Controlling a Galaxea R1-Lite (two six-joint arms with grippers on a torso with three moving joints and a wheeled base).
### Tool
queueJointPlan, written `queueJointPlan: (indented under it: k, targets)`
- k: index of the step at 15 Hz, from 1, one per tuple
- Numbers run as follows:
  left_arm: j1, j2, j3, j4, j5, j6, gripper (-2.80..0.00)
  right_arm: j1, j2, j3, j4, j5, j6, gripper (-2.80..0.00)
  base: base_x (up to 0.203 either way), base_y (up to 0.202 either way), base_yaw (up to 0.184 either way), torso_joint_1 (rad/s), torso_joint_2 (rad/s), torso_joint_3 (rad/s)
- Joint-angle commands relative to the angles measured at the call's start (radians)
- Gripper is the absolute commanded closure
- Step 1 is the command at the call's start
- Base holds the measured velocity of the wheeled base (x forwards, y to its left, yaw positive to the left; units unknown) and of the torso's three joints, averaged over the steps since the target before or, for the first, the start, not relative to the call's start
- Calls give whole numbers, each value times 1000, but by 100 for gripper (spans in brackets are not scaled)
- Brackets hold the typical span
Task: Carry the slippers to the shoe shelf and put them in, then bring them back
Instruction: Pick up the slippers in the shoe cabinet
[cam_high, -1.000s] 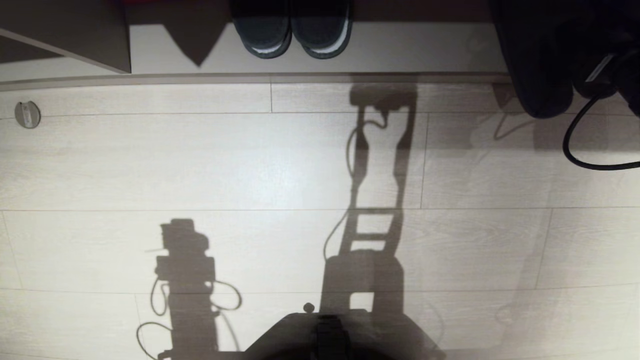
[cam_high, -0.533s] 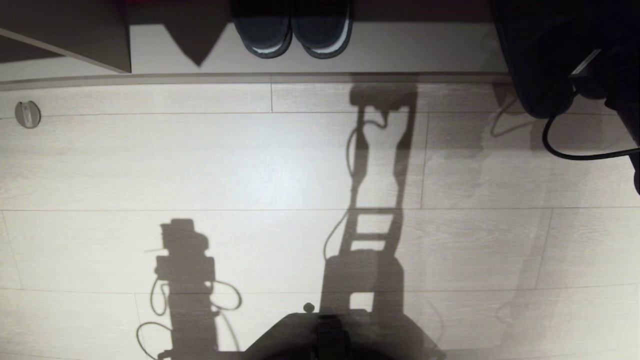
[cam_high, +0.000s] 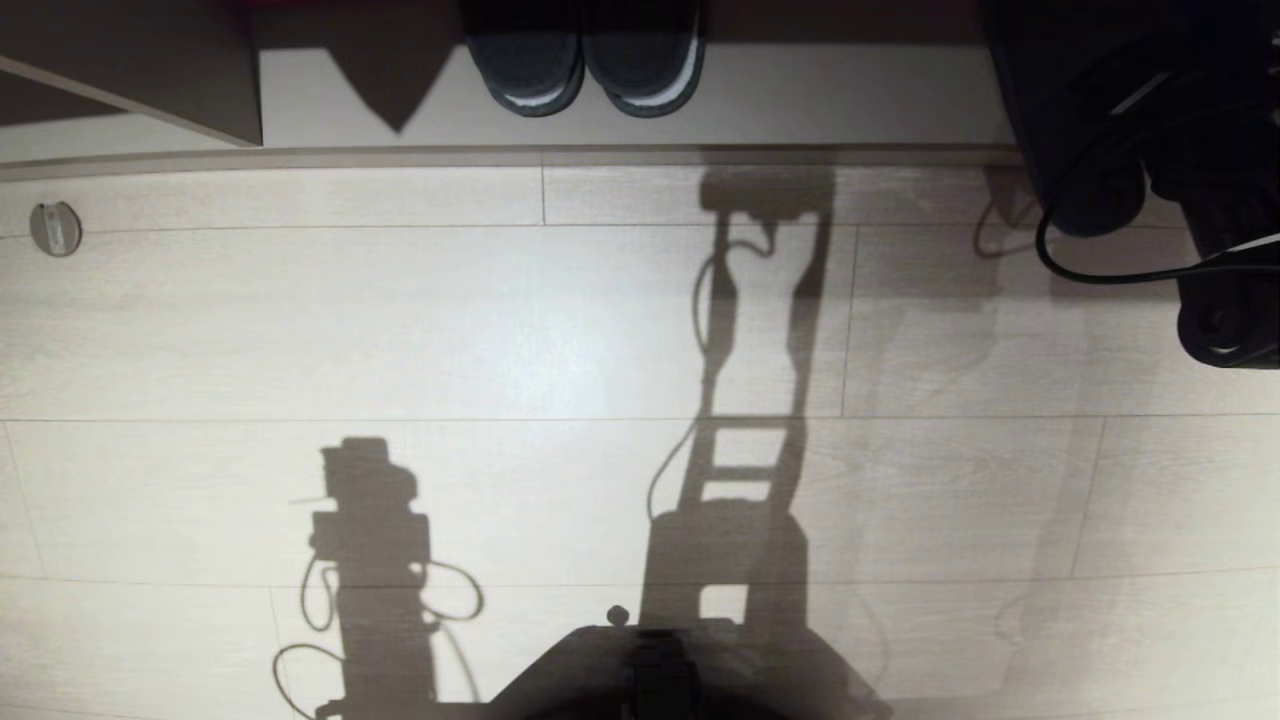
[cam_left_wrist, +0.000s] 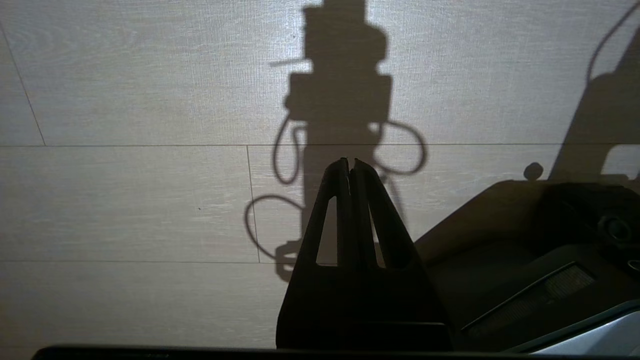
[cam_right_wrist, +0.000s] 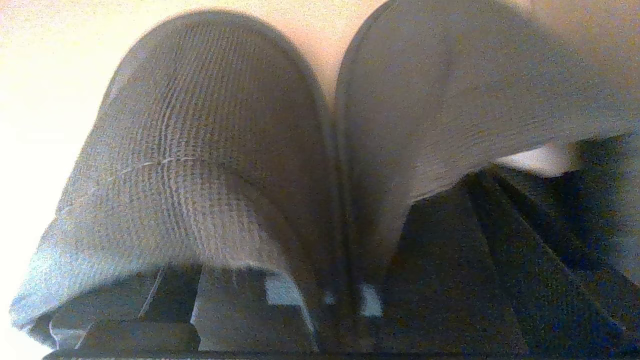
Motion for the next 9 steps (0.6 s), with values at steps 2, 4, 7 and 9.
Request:
queueJointPlan:
  k: [2, 4, 7, 9]
  targets:
    - [0, 0, 2, 0, 1, 0, 0, 0, 36, -38, -14, 4, 8, -280, 0, 0, 0, 0, 0, 0]
    - [0, 0, 2, 0, 1, 0, 0, 1, 27, -38, -18, 11, 16, -280, 0, 0, 0, 0, 0, 0]
    - [0, 0, 2, 0, 1, 0, 0, 1, -5, -31, -9, 35, 18, 0, 0, 0, 0, 0, 0, 0]
    - [0, 0, 2, -1, 1, 0, 0, 1, 1, -39, -12, 61, 18, 0, 0, 0, 0, 0, 0, 0]
